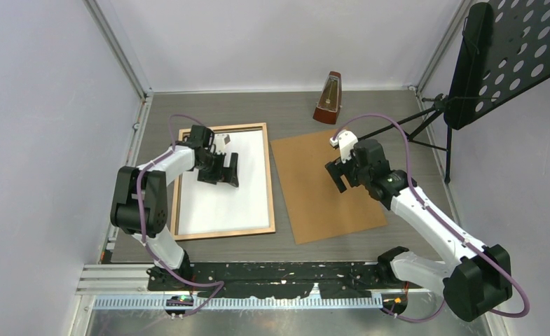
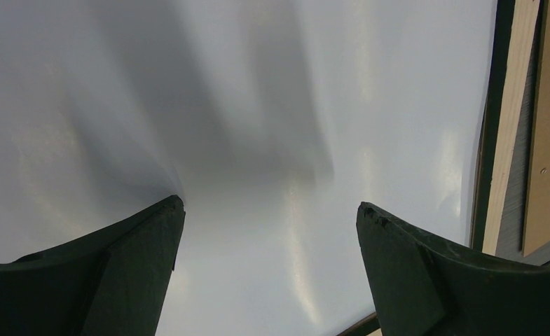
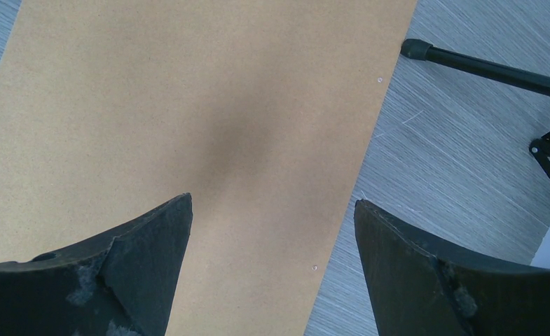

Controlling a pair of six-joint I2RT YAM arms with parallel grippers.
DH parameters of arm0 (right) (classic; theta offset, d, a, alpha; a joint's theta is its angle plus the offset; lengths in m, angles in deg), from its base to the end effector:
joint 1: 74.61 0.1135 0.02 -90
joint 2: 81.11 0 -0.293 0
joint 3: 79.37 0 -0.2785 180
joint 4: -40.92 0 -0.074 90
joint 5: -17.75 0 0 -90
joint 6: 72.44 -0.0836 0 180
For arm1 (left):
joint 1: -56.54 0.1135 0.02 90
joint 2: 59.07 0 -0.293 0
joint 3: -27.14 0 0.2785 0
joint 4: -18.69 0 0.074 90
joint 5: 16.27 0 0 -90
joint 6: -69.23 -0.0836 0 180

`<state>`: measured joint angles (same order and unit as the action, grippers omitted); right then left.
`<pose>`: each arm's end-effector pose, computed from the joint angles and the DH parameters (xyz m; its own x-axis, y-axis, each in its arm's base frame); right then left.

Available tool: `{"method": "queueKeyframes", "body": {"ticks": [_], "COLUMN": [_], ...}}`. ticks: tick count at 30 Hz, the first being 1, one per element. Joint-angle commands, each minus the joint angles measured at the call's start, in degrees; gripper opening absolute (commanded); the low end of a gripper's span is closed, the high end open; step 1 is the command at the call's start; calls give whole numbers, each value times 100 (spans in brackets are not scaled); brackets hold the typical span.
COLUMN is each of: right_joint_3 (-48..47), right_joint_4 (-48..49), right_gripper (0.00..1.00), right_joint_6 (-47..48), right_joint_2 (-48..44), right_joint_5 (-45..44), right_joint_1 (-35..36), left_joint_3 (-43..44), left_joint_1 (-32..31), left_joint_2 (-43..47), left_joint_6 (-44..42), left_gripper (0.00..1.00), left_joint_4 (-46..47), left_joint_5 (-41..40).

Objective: Put the photo into the frame
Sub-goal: Turn over the photo from the photo frame.

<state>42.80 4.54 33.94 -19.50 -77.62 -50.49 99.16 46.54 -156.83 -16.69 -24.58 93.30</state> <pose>0.2576 0.1068 0.2515 -0.4684 -0.5173 -0.7162 -0.4937 0.8255 -0.2734 0.3547 -0.0910 0.1402 -0.9372 0.0972 -0.3350 0.2156 0.9163 -0.3374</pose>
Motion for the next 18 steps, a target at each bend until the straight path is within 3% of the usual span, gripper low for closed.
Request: {"method": "queueKeyframes", "body": {"ticks": [1,18], "right_joint_3": [-30,-51], "right_joint_4": [208,182], "right_gripper": [92,92], "right_joint_6": [-24,-72], "right_joint_2": [-170,-184], "right_joint_5": [145,319], "right_joint_1": [-62,-152], "left_joint_3": [91,-91], "left_joint_1": [-3,-2], "left_joint_2": [-111,288], "left_joint_6": [64,200], "left_gripper": [95,95], "left_joint_4": [-1,251], "left_joint_5": [144,-387]}}
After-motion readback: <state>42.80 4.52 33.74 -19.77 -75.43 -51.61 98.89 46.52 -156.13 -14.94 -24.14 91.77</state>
